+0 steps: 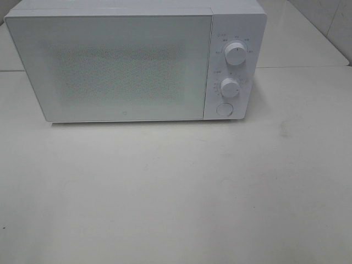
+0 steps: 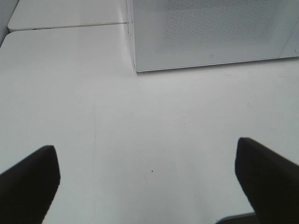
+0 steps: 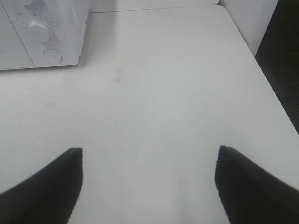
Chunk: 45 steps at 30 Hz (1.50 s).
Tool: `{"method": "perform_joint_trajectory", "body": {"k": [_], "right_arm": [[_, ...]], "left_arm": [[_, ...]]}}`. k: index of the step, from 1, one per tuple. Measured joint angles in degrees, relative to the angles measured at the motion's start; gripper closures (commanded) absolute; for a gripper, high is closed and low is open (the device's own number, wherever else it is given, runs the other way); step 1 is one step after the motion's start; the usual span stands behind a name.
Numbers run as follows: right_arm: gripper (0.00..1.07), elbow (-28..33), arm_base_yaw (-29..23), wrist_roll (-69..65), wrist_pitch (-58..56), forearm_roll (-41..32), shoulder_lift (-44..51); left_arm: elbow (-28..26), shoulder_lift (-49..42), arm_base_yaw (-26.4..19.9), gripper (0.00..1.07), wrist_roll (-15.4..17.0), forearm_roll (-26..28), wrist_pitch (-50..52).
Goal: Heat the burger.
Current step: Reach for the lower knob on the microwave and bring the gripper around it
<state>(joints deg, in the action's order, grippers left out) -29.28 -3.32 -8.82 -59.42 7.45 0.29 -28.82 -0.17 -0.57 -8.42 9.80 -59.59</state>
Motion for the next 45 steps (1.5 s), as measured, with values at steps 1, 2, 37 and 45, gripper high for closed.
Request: {"method": "perform_joint_trajectory", "body": {"k": [1,2,37,45], "right_arm": [[0.32,0.0,0.0,0.0,0.0,0.0,0.0],[0.32,0.0,0.0,0.0,0.0,0.0,0.0],[0.32,-1.72,0.0,-1.26,11.34,0.0,-1.72],[0.32,-1.72,0.0,-1.49,17.07,0.0,-11.23]], "left_arm": [[0.0,0.0,0.0,0.1,0.0,0.0,0.0],[0.0,0.0,0.0,0.1,0.0,0.0,0.0],[0.0,-0.06,0.0,0.1,0.0,0.0,0.0],[0.0,-0.06,0.0,0.1,0.0,0.0,0.0]]}}
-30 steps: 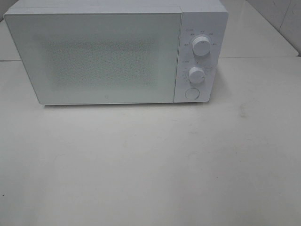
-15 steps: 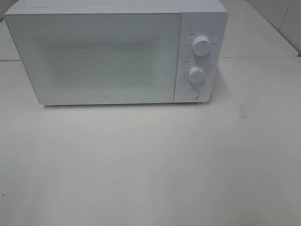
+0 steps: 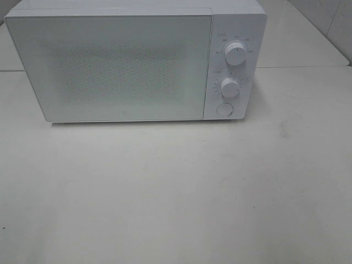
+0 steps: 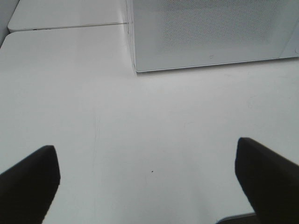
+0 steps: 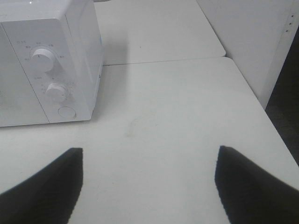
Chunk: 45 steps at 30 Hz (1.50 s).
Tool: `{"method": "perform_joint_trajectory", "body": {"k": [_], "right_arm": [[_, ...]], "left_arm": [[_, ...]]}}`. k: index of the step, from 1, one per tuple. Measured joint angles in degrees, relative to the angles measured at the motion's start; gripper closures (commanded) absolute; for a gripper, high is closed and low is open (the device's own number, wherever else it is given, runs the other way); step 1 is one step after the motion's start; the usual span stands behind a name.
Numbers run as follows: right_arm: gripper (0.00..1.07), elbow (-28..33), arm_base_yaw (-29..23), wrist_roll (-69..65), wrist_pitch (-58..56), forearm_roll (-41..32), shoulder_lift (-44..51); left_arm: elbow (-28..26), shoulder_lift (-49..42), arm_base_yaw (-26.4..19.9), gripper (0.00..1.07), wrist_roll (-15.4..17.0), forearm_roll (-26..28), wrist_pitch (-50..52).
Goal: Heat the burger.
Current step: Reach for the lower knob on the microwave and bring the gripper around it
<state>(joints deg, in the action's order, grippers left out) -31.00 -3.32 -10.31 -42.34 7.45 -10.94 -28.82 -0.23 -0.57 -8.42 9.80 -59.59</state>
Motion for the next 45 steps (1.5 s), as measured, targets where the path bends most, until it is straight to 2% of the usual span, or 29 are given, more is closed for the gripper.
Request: {"method": "perform_joint_trajectory", "body": {"k": [8,11,13,36,39,43,45], "right_arm": [[0.32,0.0,0.0,0.0,9.97,0.0,-12.38],[0.32,0.0,0.0,0.0,11.29,0.0,-13.58],[0.32,0.0,0.0,0.0,16.62,0.0,-18.16],[0.32,0.0,0.11,0.0,44.18,0.0,-41.6],[0.32,0.97,0.11,0.0,50.53,0.0,-43.83],[0.32,5.79,0.11,0.0,64.34,-0.86,-47.61],[0.32,6.65,0.11,0.0,67.04,-1.55,-48.53]], "left_arm": [[0.0,0.0,0.0,0.1,0.0,0.0,0.0],[0.0,0.0,0.0,0.1,0.0,0.0,0.0],[0.0,0.0,0.0,0.1,0.0,0.0,0.0],[0.0,0.0,0.0,0.1,0.0,0.0,0.0],[0.0,0.0,0.0,0.1,0.0,0.0,0.0],[0.0,0.0,0.0,0.1,0.0,0.0,0.0],[0.0,0.0,0.0,0.1,0.0,0.0,0.0]]}}
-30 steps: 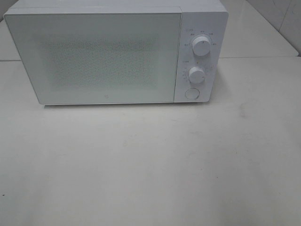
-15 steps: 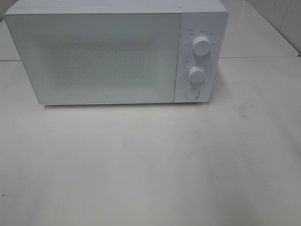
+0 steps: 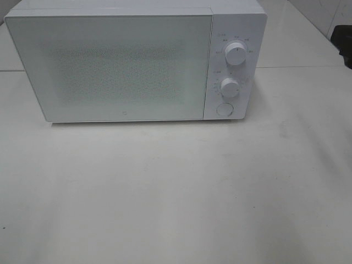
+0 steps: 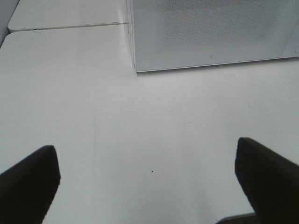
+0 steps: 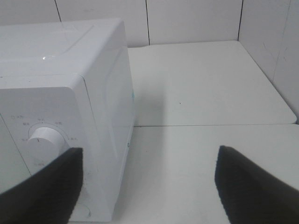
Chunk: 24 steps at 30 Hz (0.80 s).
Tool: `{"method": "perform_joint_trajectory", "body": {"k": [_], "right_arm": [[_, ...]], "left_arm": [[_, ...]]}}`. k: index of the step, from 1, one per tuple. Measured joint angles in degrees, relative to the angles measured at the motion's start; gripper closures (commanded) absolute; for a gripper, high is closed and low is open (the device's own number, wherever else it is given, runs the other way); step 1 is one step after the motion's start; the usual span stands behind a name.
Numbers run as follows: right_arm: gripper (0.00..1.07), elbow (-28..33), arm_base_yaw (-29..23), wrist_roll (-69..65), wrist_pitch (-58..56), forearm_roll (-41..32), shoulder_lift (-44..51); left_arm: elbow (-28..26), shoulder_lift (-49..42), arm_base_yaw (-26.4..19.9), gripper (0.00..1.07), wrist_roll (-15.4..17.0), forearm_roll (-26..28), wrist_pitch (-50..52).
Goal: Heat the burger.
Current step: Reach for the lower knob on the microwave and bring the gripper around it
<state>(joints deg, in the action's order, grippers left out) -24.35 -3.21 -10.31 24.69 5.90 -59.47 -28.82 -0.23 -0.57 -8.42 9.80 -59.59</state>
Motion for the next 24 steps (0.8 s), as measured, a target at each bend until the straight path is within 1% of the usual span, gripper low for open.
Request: {"method": "perform_joint_trajectory", "body": {"k": [1,2,3,5,6,7,8,9,10,11,12,13,14,15,16,17,18,19,20,21,22,23,24], "right_arm": [[0.32,1.49,0.0,0.34,4.18,-1.55,-1.89],[0.32,1.49,0.0,0.34,4.18,-1.55,-1.89],[0.32,3.04,0.0,1.38,7.91,-3.55,-3.44],[0.32,3.95,-0.29,2.06,9.74,-4.87,-4.18],[0.32,5.73,-1.49,4.18,12.89,-7.62,-5.33],[0.32,5.73,-1.49,4.18,12.89,-7.62,-5.33],[0.32,7.16,-3.61,7.16,16.27,-10.49,-6.53],[0.32,7.68,-4.98,8.94,17.59,-11.8,-7.28],[0.32,7.68,-4.98,8.94,17.59,-11.8,-7.28],[0.32,8.65,-8.08,12.15,21.03,-15.24,-8.71],[0.32,8.94,-9.28,13.29,22.29,-17.02,-9.45],[0.32,8.94,-9.28,13.29,22.29,-17.02,-9.45],[0.32,9.17,-12.32,15.76,24.81,-20.28,-11.29],[0.32,9.22,-13.46,16.73,25.95,-21.54,-12.2],[0.32,9.22,-13.46,16.73,25.95,-21.54,-12.2],[0.32,9.22,-16.27,18.56,27.96,-24.24,-13.87],[0.32,9.22,-16.27,18.56,27.96,-24.24,-13.87],[0.32,9.22,-18.74,20.34,30.25,-27.16,-15.58],[0.32,9.22,-20.05,21.03,31.63,-28.53,-16.44],[0.32,9.22,-20.05,21.03,31.63,-28.53,-16.44],[0.32,9.22,-22.52,21.72,34.38,-31.0,-18.11],[0.32,9.22,-23.78,22.35,35.7,-32.43,-19.08],[0.32,9.22,-23.78,22.35,35.7,-32.43,-19.08]], "left_arm": [[0.0,0.0,0.0,0.1,0.0,0.0,0.0],[0.0,0.0,0.0,0.1,0.0,0.0,0.0],[0.0,0.0,0.0,0.1,0.0,0.0,0.0],[0.0,0.0,0.0,0.1,0.0,0.0,0.0],[0.0,0.0,0.0,0.1,0.0,0.0,0.0],[0.0,0.0,0.0,0.1,0.0,0.0,0.0],[0.0,0.0,0.0,0.1,0.0,0.0,0.0],[0.0,0.0,0.0,0.1,0.0,0.0,0.0],[0.0,0.0,0.0,0.1,0.0,0.0,0.0],[0.0,0.0,0.0,0.1,0.0,0.0,0.0],[0.0,0.0,0.0,0.1,0.0,0.0,0.0],[0.0,0.0,0.0,0.1,0.0,0.0,0.0],[0.0,0.0,0.0,0.1,0.0,0.0,0.0],[0.0,0.0,0.0,0.1,0.0,0.0,0.0],[0.0,0.0,0.0,0.1,0.0,0.0,0.0],[0.0,0.0,0.0,0.1,0.0,0.0,0.0],[0.0,0.0,0.0,0.1,0.0,0.0,0.0],[0.0,0.0,0.0,0.1,0.0,0.0,0.0],[0.0,0.0,0.0,0.1,0.0,0.0,0.0],[0.0,0.0,0.0,0.1,0.0,0.0,0.0],[0.0,0.0,0.0,0.1,0.0,0.0,0.0],[0.0,0.0,0.0,0.1,0.0,0.0,0.0],[0.0,0.0,0.0,0.1,0.0,0.0,0.0]]}}
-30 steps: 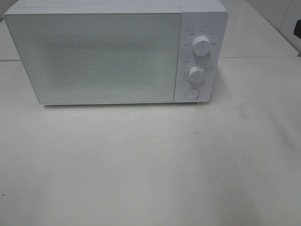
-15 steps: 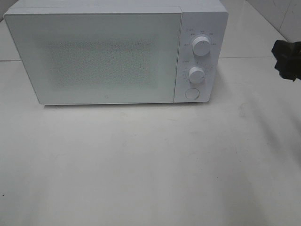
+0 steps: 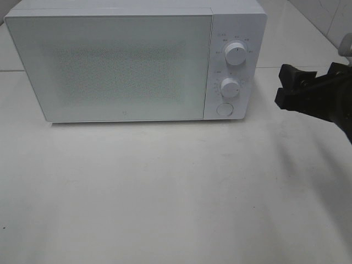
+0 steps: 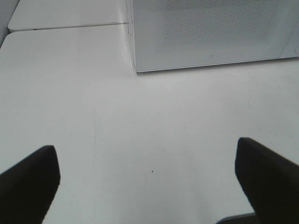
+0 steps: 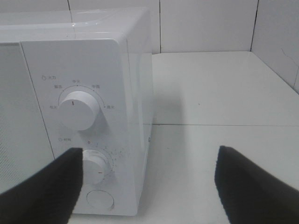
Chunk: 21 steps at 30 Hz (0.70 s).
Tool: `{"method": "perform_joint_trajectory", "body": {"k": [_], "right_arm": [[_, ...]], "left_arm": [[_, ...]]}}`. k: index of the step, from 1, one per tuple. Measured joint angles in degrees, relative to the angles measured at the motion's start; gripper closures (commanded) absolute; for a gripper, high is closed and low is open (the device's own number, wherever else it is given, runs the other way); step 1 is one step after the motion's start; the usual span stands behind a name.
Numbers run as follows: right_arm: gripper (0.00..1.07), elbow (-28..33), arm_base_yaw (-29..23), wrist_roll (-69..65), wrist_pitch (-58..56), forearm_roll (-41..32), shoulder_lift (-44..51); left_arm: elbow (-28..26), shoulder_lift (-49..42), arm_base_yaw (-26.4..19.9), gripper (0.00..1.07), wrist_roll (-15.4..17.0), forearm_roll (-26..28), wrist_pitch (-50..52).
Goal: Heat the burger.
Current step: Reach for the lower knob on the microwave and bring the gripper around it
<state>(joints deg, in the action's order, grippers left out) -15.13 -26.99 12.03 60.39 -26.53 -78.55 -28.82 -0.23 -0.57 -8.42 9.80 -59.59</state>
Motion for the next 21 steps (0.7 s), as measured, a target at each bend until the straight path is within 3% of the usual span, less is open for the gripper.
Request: {"method": "perform_joint_trajectory", "body": {"k": [5,10,21], "right_arm": [[0.32,-0.11,-7.1,2.81,6.53,-10.54,-5.79],[0.32,-1.49,-11.63,5.33,8.31,-16.56,-9.97],[0.32,-8.14,-14.44,6.02,8.88,-18.79,-18.79]], "left_arm": [[0.0,0.0,0.0,0.1,0.0,0.0,0.0],[0.0,0.0,0.0,0.1,0.0,0.0,0.0],[0.0,0.0,0.0,0.1,0.0,0.0,0.0]]}}
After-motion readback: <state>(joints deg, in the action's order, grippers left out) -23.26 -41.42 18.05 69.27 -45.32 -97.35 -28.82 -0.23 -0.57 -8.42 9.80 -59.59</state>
